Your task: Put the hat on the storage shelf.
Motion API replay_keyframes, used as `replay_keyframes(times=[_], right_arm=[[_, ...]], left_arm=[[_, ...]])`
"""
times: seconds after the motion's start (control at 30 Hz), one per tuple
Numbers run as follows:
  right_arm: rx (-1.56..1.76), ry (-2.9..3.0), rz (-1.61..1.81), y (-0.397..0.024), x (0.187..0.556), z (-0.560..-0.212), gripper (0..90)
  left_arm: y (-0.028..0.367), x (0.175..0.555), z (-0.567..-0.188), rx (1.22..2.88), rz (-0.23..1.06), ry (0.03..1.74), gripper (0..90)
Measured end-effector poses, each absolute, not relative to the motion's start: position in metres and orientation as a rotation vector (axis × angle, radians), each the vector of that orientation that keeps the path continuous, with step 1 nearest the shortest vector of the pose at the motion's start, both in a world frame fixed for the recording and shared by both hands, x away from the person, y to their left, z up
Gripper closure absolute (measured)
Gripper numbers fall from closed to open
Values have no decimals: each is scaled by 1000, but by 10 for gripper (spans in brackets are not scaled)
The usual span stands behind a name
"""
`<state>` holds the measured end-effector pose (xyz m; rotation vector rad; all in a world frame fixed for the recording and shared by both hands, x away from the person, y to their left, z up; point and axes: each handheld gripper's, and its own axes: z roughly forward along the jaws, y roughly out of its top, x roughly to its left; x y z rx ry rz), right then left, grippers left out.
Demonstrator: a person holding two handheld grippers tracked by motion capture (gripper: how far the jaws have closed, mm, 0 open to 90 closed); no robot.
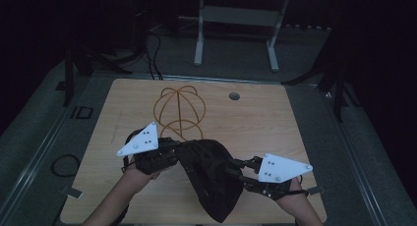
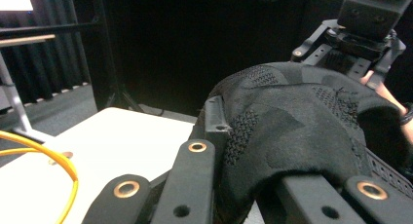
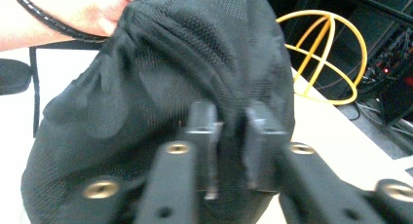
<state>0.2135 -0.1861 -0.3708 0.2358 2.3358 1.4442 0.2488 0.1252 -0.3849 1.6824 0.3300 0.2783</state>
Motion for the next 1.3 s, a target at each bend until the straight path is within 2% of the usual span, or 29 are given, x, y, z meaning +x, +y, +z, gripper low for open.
replay_keyframes(times=[0.07, 0.3, 0.63, 0.8, 0.87, 1.03, 1.3], right_arm=[[261, 2325, 1464, -188, 214, -372, 864], [324, 2305, 1528, -196, 217, -370, 882], [364, 2289, 1550, -211, 218, -365, 882], [432, 2251, 1551, -226, 222, -362, 882], [452, 2233, 1559, -232, 224, -359, 881], [500, 2183, 1553, -244, 230, -353, 881], [567, 2118, 1546, -254, 245, -344, 882]], left_arm=[[124, 250, -386, 1692, 285, 336, 879], [122, 252, -389, 1715, 289, 361, 867], [130, 253, -389, 1746, 355, 441, 678], [135, 251, -392, 1771, 405, 482, 674], [137, 249, -394, 1786, 435, 504, 637], [146, 246, -406, 1806, 455, 535, 622], [167, 240, -429, 1817, 479, 600, 545]])
